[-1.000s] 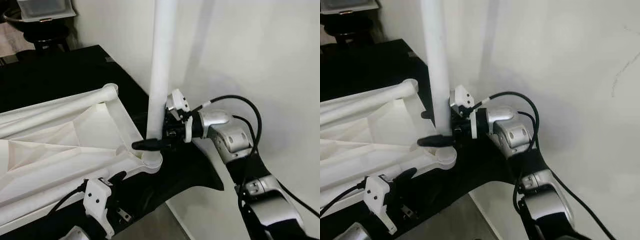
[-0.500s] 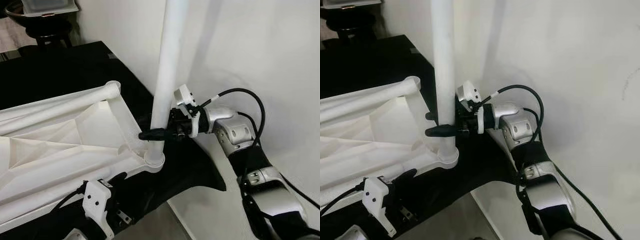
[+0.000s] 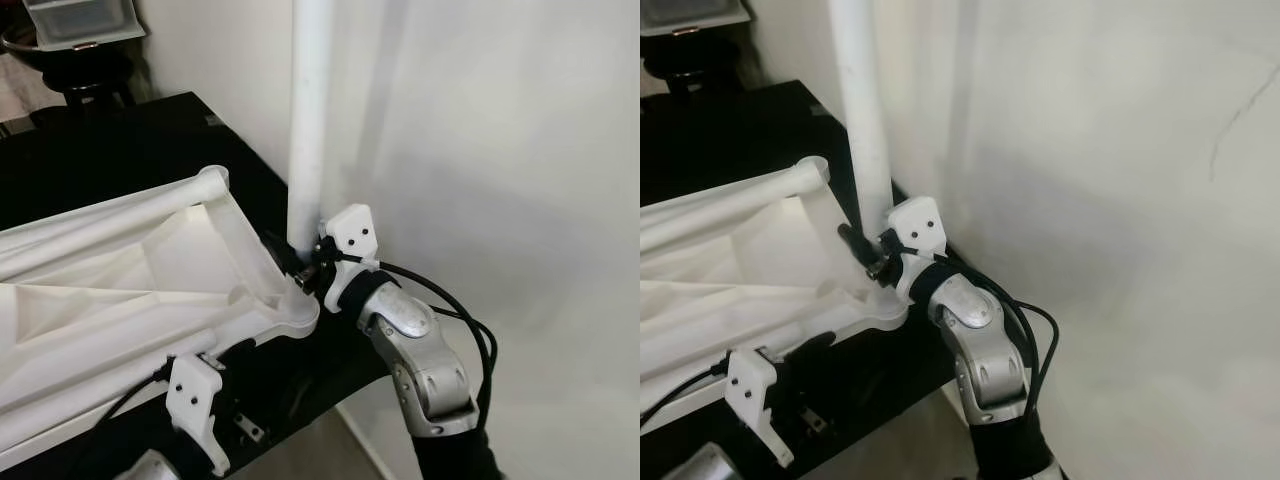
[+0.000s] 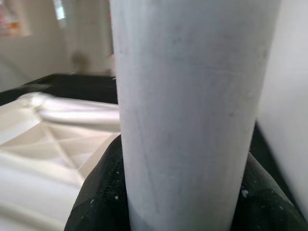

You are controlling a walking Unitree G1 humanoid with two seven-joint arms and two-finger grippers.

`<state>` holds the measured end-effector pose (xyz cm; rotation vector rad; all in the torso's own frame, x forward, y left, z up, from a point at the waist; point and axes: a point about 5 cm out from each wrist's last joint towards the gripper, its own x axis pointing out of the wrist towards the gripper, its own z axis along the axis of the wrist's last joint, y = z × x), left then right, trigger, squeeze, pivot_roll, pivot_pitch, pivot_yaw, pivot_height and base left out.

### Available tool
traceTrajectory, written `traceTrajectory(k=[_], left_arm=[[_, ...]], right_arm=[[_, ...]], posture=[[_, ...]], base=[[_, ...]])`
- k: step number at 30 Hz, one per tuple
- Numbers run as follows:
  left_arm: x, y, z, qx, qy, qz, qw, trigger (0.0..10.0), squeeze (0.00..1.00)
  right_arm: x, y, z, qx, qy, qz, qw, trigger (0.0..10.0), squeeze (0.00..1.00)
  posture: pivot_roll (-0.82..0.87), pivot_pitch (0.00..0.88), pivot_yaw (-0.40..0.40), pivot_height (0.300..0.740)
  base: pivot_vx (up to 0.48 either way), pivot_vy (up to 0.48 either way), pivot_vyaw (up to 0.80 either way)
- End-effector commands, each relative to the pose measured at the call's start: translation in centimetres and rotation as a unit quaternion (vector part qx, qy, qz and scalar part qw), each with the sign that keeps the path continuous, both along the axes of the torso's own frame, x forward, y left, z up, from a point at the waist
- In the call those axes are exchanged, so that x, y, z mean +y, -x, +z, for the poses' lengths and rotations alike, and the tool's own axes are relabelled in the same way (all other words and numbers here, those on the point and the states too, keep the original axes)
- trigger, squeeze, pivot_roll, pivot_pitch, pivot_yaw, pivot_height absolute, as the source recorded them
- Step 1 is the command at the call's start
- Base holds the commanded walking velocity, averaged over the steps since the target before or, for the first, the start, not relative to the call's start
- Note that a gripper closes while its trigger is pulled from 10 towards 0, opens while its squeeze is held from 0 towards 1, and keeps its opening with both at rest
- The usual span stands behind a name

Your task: Building children table

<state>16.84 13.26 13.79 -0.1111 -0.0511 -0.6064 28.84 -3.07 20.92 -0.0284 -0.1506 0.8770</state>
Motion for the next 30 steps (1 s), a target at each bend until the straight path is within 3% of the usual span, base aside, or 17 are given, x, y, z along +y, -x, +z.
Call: traceTrajectory(k=[1,2,3,4,5,6,7,8,15,16,18,22,28,29,30], left_arm=[[0.3,0.2,-0.6,0.020,-0.002,0.001,1.000,10.0,0.00],[0.3,0.2,-0.6,0.020,-0.002,0.001,1.000,10.0,0.00],[0.3,0.2,-0.6,0.020,-0.002,0.003,1.000,10.0,0.00],[0.3,0.2,-0.6,0.020,-0.002,0.004,1.000,10.0,0.00],[0.3,0.2,-0.6,0.020,-0.002,0.004,1.000,10.0,0.00],[0.3,0.2,-0.6,0.020,-0.002,0.004,1.000,10.0,0.00],[0.3,0.2,-0.6,0.020,-0.002,0.004,1.000,10.0,0.00],[0.3,0.1,-0.6,0.020,-0.001,0.003,1.000,10.0,0.00],[0.3,0.1,-0.6,0.021,-0.001,0.000,1.000,10.0,0.00],[0.3,0.2,-0.7,0.022,-0.002,0.000,1.000,10.0,0.00],[0.3,0.2,-0.7,0.022,-0.002,0.000,1.000,10.0,0.00],[0.3,0.3,-0.7,0.023,-0.003,0.000,1.000,10.0,0.00],[0.1,0.4,-0.7,0.024,-0.003,0.000,1.000,10.0,0.00],[0.1,0.4,-0.7,0.023,-0.002,0.000,1.000,10.0,0.00],[0.1,0.4,-0.7,0.023,-0.002,0.000,1.000,10.0,0.00]], right_arm=[[1.2,0.6,-2.1,0.058,0.022,0.047,0.997,8.4,0.00],[1.2,0.6,-2.1,0.058,0.022,0.047,0.997,8.4,0.00],[1.5,1.0,-1.6,0.055,0.020,0.072,0.996,10.0,0.00],[1.7,1.7,-1.2,0.060,0.020,0.092,0.994,10.0,0.00],[1.9,2.4,-1.0,0.061,0.028,0.127,0.990,10.0,0.81],[1.9,2.4,-1.0,0.061,0.028,0.127,0.990,10.0,0.81],[1.9,3.0,-0.6,0.044,0.041,0.176,0.983,10.0,1.00],[1.5,3.4,0.1,0.018,0.060,0.245,0.968,10.0,1.00],[0.8,2.1,1.3,-0.009,0.082,0.321,0.943,10.0,0.95],[0.5,2.0,1.3,-0.012,0.088,0.348,0.933,10.0,0.00],[-0.2,1.3,1.5,-0.013,0.100,0.383,0.918,10.0,0.00],[-1.0,-0.1,2.0,-0.013,0.121,0.407,0.905,10.0,0.00],[-1.6,-1.3,2.3,-0.006,0.124,0.410,0.904,10.0,0.00],[-1.8,-1.5,2.2,0.001,0.122,0.411,0.904,8.6,0.00],[-2.0,-1.6,2.1,0.005,0.120,0.412,0.903,8.6,0.00]], posture=[[-0.23,0.159,-0.071,0.740],[-0.23,0.159,-0.071,0.740],[-0.23,0.162,-0.069,0.740],[-0.22,0.162,-0.069,0.740],[-0.22,0.161,-0.070,0.740],[-0.22,0.161,-0.070,0.740],[-0.22,0.159,-0.068,0.740],[-0.22,0.157,-0.065,0.740],[-0.22,0.159,-0.061,0.740],[-0.21,0.158,-0.062,0.740],[-0.21,0.162,-0.062,0.740],[-0.21,0.163,-0.063,0.740],[-0.20,0.163,-0.064,0.740],[-0.21,0.162,-0.068,0.740],[-0.21,0.162,-0.068,0.740]], base=[[0.000,0.000,0.00],[0.000,0.000,0.00],[0.000,0.000,0.00],[0.000,0.000,0.00],[0.000,0.000,0.00],[0.000,0.000,0.00],[0.000,0.000,0.00],[0.000,0.000,0.00],[0.000,0.000,0.00],[0.000,0.000,0.00],[0.000,0.000,0.00],[0.000,0.000,0.00],[0.000,0.000,0.00],[0.000,0.000,0.00],[0.000,0.000,0.00]])
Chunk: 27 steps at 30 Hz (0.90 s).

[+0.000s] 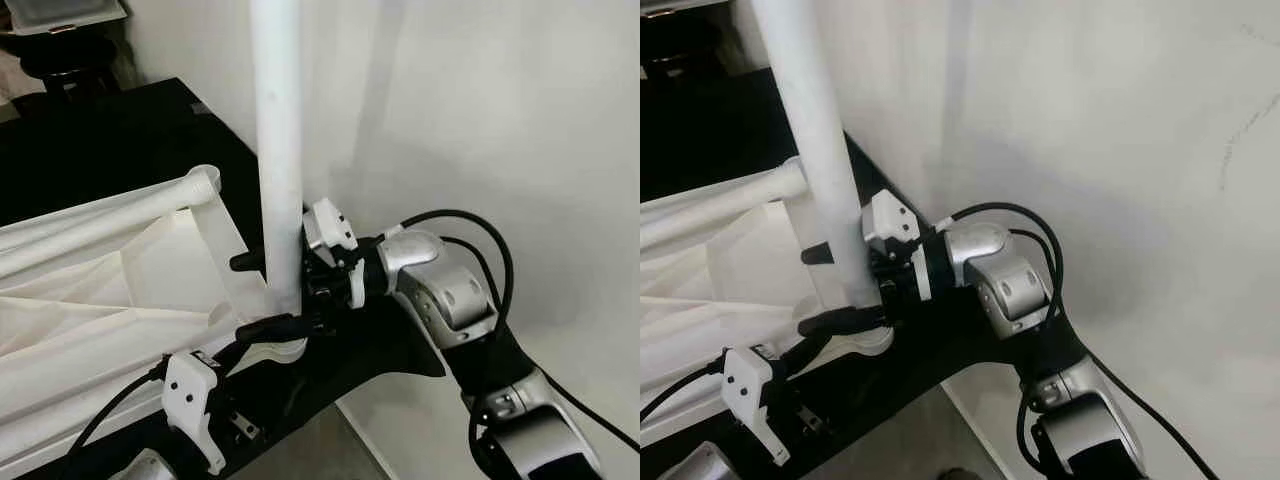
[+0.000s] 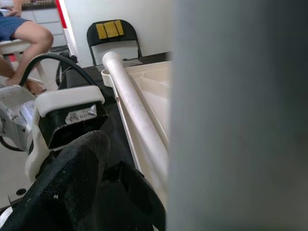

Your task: Building children table

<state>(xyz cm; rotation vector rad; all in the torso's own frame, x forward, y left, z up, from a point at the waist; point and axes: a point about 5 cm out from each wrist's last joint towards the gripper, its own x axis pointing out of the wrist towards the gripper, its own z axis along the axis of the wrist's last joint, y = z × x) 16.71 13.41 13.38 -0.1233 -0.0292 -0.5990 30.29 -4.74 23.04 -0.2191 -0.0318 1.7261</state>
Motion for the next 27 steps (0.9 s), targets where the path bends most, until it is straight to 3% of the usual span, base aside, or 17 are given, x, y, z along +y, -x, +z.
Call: traceTrajectory(k=[1,2,3,4,13,17,21,23,24,26,27], left_arm=[[-0.1,0.3,-0.3,0.011,-0.005,-0.003,1.000,10.0,0.00],[-0.1,0.3,-0.3,0.011,-0.004,-0.003,1.000,10.0,0.00],[-0.2,0.3,-0.3,0.011,-0.004,-0.002,1.000,10.0,0.00],[-0.2,0.3,-0.3,0.011,-0.004,-0.002,1.000,10.0,0.00],[-0.1,0.1,-0.4,0.010,-0.003,-0.002,1.000,10.0,0.00],[0.0,0.1,-0.4,0.010,-0.004,-0.002,1.000,10.0,0.00],[0.1,0.1,-0.3,0.010,-0.005,-0.001,1.000,10.0,0.00],[0.2,0.0,-0.3,0.010,-0.005,-0.001,1.000,10.0,0.00],[0.4,0.0,-0.3,0.009,-0.007,-0.001,1.000,10.0,0.00],[0.4,0.0,-0.3,0.009,-0.007,-0.001,1.000,10.0,0.00],[0.5,-0.1,-0.3,0.009,-0.007,0.000,1.000,10.0,0.00]], right_arm=[[-0.3,-0.1,0.0,0.005,-0.006,0.008,1.000,8.6,0.00],[-0.7,-0.3,-0.2,0.019,-0.005,0.010,1.000,6.7,0.00],[-1.0,-0.5,-0.4,0.029,-0.005,0.009,1.000,0.4,0.00],[-1.2,-0.6,-0.5,0.034,-0.006,0.008,0.999,0.0,0.00],[-2.9,-1.0,-0.8,0.039,-0.012,-0.006,0.999,0.0,0.00],[-3.3,-1.5,-0.9,0.030,-0.027,-0.066,0.997,0.0,0.00],[-3.2,-1.6,-1.4,0.035,-0.073,-0.199,0.977,0.0,0.00],[-2.9,-1.5,-1.7,0.043,-0.101,-0.277,0.955,0.0,0.00],[-3.4,-2.5,-3.1,0.026,-0.074,-0.469,0.879,0.0,0.00],[-3.4,-2.5,-3.1,0.026,-0.074,-0.469,0.879,0.0,0.00],[-4.2,-2.8,-4.0,0.005,-0.051,-0.598,0.800,0.0,0.00]], posture=[[-0.21,0.162,-0.068,0.740],[-0.21,0.157,-0.067,0.740],[-0.22,0.154,-0.068,0.740],[-0.22,0.154,-0.068,0.740],[-0.23,0.141,-0.062,0.740],[-0.23,0.144,-0.063,0.740],[-0.24,0.150,-0.062,0.740],[-0.24,0.153,-0.060,0.740],[-0.25,0.158,-0.057,0.740],[-0.25,0.158,-0.057,0.740],[-0.26,0.162,-0.053,0.740]], base=[[0.000,0.000,0.00],[0.000,0.000,0.00],[0.000,0.000,0.00],[0.000,0.000,0.00],[0.000,0.000,0.00],[0.000,0.000,0.00],[0.000,0.000,0.00],[0.000,0.000,0.00],[0.000,0.000,0.00],[0.000,0.000,0.00],[0.000,0.000,0.00]])
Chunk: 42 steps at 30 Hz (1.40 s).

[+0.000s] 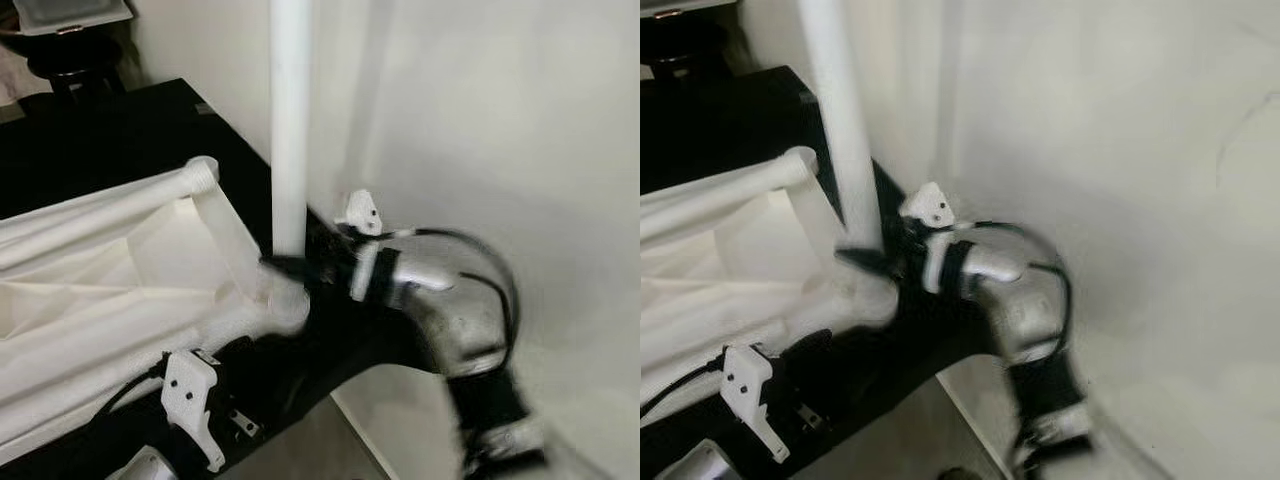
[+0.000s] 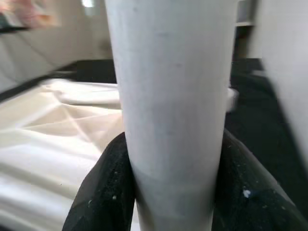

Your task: Building children table

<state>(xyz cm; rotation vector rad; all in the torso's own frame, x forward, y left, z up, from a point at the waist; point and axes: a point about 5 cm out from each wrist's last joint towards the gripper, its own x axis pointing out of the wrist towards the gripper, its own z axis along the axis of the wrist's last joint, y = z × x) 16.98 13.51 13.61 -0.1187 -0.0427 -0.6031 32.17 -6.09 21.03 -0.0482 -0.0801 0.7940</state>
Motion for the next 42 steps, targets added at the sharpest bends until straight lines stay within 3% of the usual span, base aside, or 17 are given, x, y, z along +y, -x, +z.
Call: traceTrajectory(k=[1,3,6,10,11,15,16,22,23,24,25,32,37,38,40,41,42], left_arm=[[0.4,0.2,-0.6,0.017,-0.007,0.002,1.000,10.0,0.00],[0.5,0.1,-0.6,0.017,-0.009,-0.001,1.000,10.0,0.00],[0.7,-0.1,-0.6,0.016,-0.014,-0.001,1.000,10.0,0.00],[0.7,-0.2,-0.5,0.015,-0.014,0.006,1.000,10.0,0.00],[0.8,-0.2,-0.5,0.014,-0.015,0.007,1.000,10.0,0.00],[0.8,-0.3,-0.5,0.013,-0.015,0.008,1.000,10.0,0.00],[0.8,-0.4,-0.5,0.012,-0.015,0.008,1.000,10.0,0.00],[0.6,-0.6,-0.5,0.010,-0.013,0.007,1.000,10.0,0.00],[0.5,-0.6,-0.5,0.010,-0.013,0.007,1.000,10.0,0.00],[0.5,-0.6,-0.5,0.010,-0.013,0.007,1.000,10.0,0.00],[0.5,-0.6,-0.4,0.009,-0.012,0.007,1.000,10.0,0.00],[0.4,-0.4,-0.4,0.008,-0.010,0.009,1.000,10.0,0.00],[0.4,-0.3,-0.4,0.009,-0.009,0.010,1.000,10.0,0.00],[0.4,-0.3,-0.4,0.009,-0.009,0.010,1.000,10.0,0.00],[0.3,-0.3,-0.4,0.009,-0.009,0.011,1.000,10.0,0.00],[0.3,-0.2,-0.3,0.009,-0.008,0.011,1.000,10.0,0.00],[0.3,-0.2,-0.3,0.009,-0.008,0.011,1.000,10.0,0.00]], right_arm=[[-2.9,-1.0,-2.0,0.035,0.035,-0.175,0.983,0.0,0.00],[-1.7,0.4,-3.3,0.036,0.055,-0.175,0.982,0.0,0.00],[1.3,2.6,-3.8,0.032,0.051,-0.069,0.996,0.0,0.00],[1.9,2.9,-3.4,0.030,0.049,-0.053,0.997,0.0,0.00],[2.1,2.9,-3.4,0.029,0.054,-0.051,0.997,10.0,0.00],[2.4,2.8,-2.8,0.017,0.045,-0.046,0.998,10.0,0.00],[2.8,2.8,-2.2,0.014,0.031,-0.014,0.999,10.0,1.00],[3.2,3.1,0.7,-0.001,-0.009,0.191,0.981,10.0,1.00],[2.8,2.9,0.9,-0.004,-0.001,0.214,0.977,10.0,0.72],[2.8,2.9,0.9,-0.004,-0.001,0.214,0.977,10.0,0.72],[2.4,2.5,1.3,-0.016,0.016,0.250,0.968,10.0,0.00],[0.7,1.8,2.4,-0.042,0.095,0.389,0.915,10.0,0.00],[0.6,0.9,3.3,-0.041,0.088,0.398,0.912,10.0,0.00],[0.3,0.7,3.5,-0.038,0.088,0.405,0.909,7.7,0.00],[0.1,0.7,3.5,-0.036,0.089,0.410,0.907,7.7,0.00],[-0.2,0.5,3.7,-0.035,0.087,0.418,0.904,0.0,0.00],[-0.4,0.5,3.7,-0.031,0.082,0.424,0.901,0.0,0.00]], posture=[[-0.26,0.162,-0.053,0.740],[-0.26,0.156,-0.052,0.740],[-0.24,0.149,-0.046,0.740],[-0.21,0.156,-0.057,0.740],[-0.21,0.154,-0.052,0.740],[-0.21,0.152,-0.056,0.740],[-0.21,0.152,-0.057,0.740],[-0.21,0.147,-0.063,0.740],[-0.21,0.148,-0.066,0.740],[-0.21,0.148,-0.066,0.740],[-0.21,0.149,-0.067,0.740],[-0.20,0.159,-0.071,0.740],[-0.20,0.161,-0.071,0.740],[-0.20,0.166,-0.077,0.740],[-0.20,0.166,-0.077,0.740],[-0.20,0.168,-0.076,0.740],[-0.20,0.168,-0.073,0.740]], base=[[0.000,0.000,0.00],[0.000,0.000,0.00],[0.000,0.000,0.00],[0.000,0.000,0.00],[0.000,0.000,0.00],[0.000,0.000,0.00],[0.000,0.000,0.00],[0.000,0.000,0.00],[0.000,0.000,0.00],[0.000,0.000,0.00],[0.000,0.000,0.00],[0.000,0.000,0.00],[0.000,0.000,0.00],[0.000,0.000,0.00],[0.000,0.000,0.00],[0.000,0.000,0.00],[0.000,0.000,0.00]])
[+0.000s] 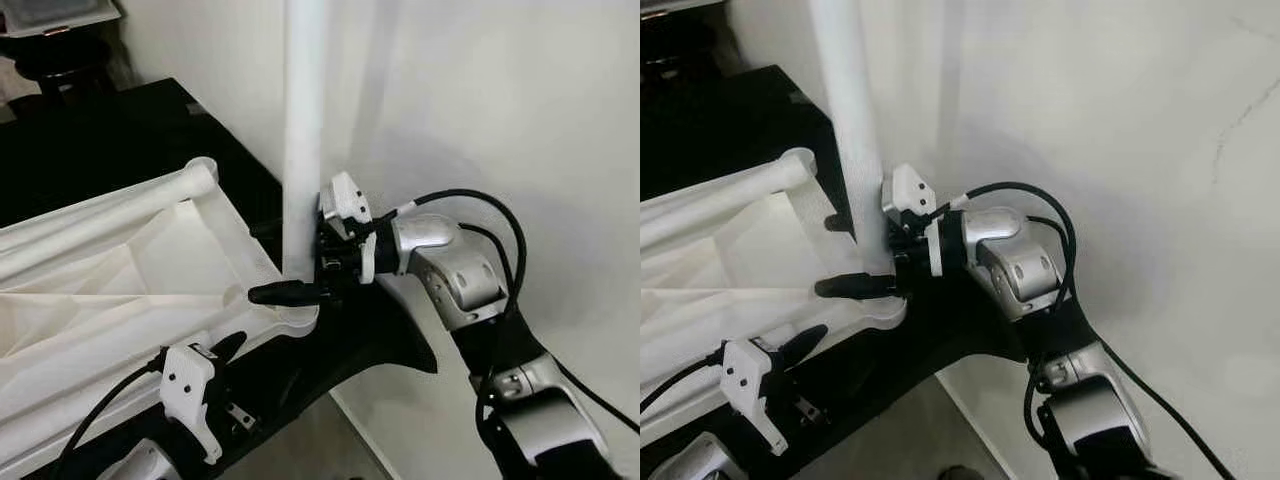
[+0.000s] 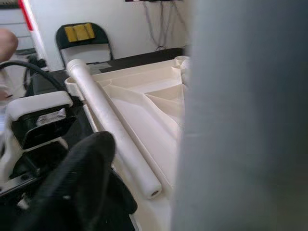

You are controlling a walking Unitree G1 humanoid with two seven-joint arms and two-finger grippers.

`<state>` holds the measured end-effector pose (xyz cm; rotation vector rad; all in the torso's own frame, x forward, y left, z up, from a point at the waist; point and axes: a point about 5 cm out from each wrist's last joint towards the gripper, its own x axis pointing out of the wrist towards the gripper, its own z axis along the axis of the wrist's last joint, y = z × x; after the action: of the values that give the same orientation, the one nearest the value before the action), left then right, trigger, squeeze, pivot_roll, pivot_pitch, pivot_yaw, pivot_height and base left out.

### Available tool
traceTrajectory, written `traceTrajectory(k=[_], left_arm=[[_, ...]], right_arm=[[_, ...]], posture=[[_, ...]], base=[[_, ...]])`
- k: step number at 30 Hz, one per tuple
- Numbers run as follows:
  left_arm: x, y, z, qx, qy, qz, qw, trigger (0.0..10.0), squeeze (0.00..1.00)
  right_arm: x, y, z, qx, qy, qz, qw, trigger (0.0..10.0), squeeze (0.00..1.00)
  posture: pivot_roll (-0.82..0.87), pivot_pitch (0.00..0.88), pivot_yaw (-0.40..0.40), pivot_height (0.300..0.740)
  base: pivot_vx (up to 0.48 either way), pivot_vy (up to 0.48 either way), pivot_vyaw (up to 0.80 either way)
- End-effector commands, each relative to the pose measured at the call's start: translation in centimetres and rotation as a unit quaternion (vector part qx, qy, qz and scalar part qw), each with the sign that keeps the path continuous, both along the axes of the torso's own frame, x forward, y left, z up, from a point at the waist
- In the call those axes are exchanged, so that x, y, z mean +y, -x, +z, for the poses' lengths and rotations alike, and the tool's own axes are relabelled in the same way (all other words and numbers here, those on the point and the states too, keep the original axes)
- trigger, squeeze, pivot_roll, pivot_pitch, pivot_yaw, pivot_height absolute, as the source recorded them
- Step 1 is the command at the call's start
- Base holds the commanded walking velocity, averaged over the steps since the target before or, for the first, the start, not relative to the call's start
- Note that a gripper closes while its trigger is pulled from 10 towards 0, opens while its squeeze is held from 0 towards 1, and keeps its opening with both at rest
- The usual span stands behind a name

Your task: Building children table

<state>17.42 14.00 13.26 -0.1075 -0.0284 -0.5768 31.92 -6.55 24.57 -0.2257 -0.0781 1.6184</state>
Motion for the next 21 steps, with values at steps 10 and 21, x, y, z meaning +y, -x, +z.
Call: traceTrajectory(k=[10,21], left_arm=[[-0.2,0.3,0.1,0.004,0.003,-0.004,1.000,10.0,0.00],[-0.2,0.6,0.1,0.006,0.007,-0.007,1.000,10.0,0.00]], right_arm=[[-1.3,0.3,-0.4,0.022,-0.013,0.033,0.999,0.0,0.00],[-1.0,2.0,-6.7,0.052,-0.028,-0.466,0.883,0.0,0.00]], posture=[[-0.22,0.178,-0.067,0.740],[-0.23,0.162,-0.078,0.740]], base=[[0.000,0.000,0.00],[0.000,0.000,0.00]])
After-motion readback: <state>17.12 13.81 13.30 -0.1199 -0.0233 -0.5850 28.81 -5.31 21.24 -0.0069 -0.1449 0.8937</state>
